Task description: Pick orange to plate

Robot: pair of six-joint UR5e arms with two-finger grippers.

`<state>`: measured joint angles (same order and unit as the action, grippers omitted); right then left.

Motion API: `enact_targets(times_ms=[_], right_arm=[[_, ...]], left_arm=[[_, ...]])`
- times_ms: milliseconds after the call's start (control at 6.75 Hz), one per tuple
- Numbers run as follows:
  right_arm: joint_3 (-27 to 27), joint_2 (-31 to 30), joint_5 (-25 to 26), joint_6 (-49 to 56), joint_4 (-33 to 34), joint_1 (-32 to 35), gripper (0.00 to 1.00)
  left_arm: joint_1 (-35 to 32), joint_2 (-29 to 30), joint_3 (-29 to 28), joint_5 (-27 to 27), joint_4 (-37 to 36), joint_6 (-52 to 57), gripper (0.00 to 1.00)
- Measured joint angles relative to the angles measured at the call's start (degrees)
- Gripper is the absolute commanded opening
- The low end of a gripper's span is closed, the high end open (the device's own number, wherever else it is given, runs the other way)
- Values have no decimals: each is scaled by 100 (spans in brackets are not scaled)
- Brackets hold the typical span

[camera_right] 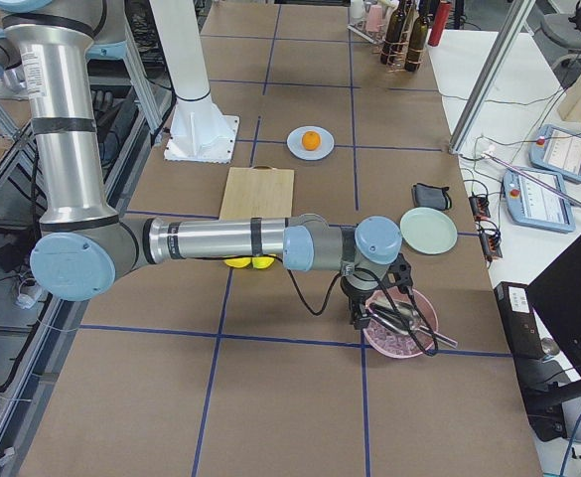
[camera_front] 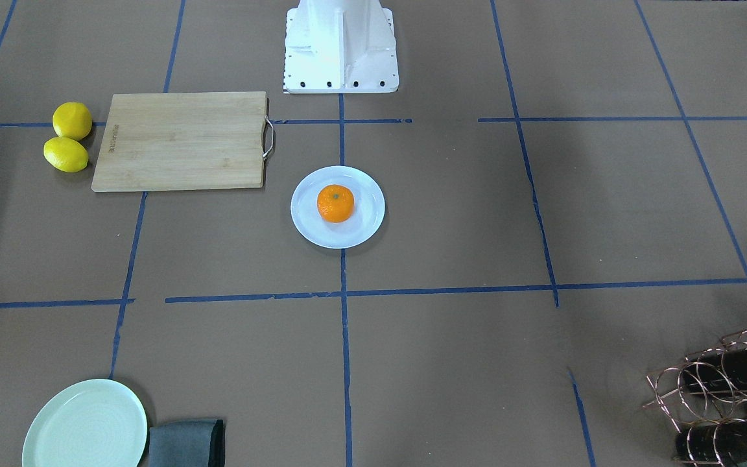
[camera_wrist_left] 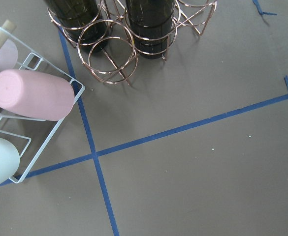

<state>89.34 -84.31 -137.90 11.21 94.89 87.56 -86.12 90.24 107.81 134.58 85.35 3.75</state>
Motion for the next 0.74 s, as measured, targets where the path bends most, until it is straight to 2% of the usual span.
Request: enact_targets(times_ms=[296, 444, 741], right_arm=[[-3, 41, -1, 150, 143, -11, 100], [-3, 58, -2, 164, 154, -19, 100], [-3, 100, 3, 168, 153, -29, 100]], left_arm=[[-4, -55, -101, 1, 167, -13, 100], [-13, -30, -84, -1, 19, -9, 100], [-66, -26, 127, -21, -947, 78, 100]])
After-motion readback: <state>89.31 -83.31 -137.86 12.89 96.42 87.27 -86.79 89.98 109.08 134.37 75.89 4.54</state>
